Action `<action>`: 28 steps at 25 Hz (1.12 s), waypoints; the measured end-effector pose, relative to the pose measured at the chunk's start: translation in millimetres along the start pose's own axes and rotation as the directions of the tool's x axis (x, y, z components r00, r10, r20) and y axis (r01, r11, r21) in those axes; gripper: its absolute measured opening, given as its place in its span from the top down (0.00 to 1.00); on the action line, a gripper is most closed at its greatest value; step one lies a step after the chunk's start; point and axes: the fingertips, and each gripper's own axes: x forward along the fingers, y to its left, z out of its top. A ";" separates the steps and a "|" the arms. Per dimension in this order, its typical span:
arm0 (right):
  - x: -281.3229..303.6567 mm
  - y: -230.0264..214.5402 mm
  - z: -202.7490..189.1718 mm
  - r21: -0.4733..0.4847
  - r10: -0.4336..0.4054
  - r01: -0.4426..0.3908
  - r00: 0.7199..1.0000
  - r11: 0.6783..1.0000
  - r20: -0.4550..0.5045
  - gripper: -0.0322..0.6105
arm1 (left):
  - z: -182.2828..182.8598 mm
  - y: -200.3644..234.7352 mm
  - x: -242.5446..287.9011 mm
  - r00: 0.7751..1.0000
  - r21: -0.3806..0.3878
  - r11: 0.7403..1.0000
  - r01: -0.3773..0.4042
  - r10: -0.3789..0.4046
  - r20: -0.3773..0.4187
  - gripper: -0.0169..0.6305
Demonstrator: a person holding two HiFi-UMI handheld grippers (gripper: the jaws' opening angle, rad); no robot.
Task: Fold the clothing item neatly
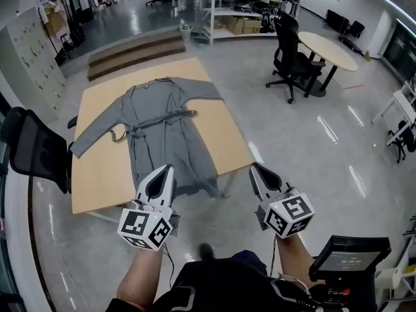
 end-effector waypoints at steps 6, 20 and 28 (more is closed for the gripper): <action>29.7 -1.6 -3.0 -0.007 0.004 -0.004 0.999 1.000 -0.047 0.93 | -2.1 18.4 25.5 1.000 -0.010 1.000 0.008 -0.008 -0.020 0.98; 135.7 -84.0 3.7 0.030 0.028 -0.027 0.999 0.999 -0.030 0.93 | 1.9 59.4 128.7 0.999 0.006 1.000 -0.013 0.013 -0.040 0.98; 204.0 -151.1 9.5 0.023 0.058 -0.058 0.998 0.998 -0.018 0.93 | -0.5 80.0 222.4 0.997 0.038 0.998 -0.042 0.044 -0.071 0.98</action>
